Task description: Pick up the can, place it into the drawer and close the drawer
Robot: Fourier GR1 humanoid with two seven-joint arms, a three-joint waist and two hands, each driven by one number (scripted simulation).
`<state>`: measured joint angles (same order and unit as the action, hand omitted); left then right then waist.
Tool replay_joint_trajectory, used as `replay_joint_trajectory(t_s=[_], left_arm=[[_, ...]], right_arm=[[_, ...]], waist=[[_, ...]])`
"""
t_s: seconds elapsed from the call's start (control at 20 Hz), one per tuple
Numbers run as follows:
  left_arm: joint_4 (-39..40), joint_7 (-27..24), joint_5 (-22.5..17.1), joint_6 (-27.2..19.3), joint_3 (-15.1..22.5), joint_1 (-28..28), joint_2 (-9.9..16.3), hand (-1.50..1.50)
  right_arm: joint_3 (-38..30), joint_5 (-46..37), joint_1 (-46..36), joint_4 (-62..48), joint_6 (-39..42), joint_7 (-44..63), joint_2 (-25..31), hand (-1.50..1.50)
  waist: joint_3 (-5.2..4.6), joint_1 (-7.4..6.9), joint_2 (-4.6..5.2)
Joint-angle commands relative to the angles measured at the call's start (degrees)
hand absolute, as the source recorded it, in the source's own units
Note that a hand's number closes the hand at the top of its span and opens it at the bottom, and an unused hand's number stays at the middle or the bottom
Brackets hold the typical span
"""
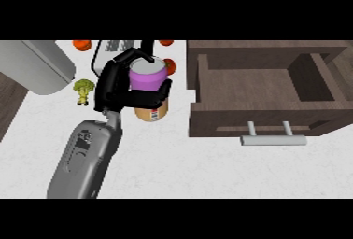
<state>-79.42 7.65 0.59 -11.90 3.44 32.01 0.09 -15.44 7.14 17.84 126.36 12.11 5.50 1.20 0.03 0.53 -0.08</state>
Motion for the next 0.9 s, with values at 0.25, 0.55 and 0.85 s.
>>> replay_joint_trajectory(t_s=[0.25,0.55,0.85], left_arm=[[3.14,10.65,1.58,-7.95,4.85,17.30,-0.09,1.50],[13.28,11.66,-1.64,-12.77,5.42,30.16,-0.09,1.50],[25.96,3.50,-7.82,-16.32,8.75,35.20,-0.09,1.50]], right_arm=[[-1.23,-0.07,-0.46,-1.35,-0.15,-0.79,-0.04,-1.50],[-1.56,-0.50,-2.69,-3.42,0.11,-0.64,0.93,-1.50],[-2.62,2.83,-3.24,1.82,-0.18,4.10,1.60,-1.50]], waist=[[0.02,0.26,0.06],[0.03,0.56,0.14],[0.00,1.52,0.38]])
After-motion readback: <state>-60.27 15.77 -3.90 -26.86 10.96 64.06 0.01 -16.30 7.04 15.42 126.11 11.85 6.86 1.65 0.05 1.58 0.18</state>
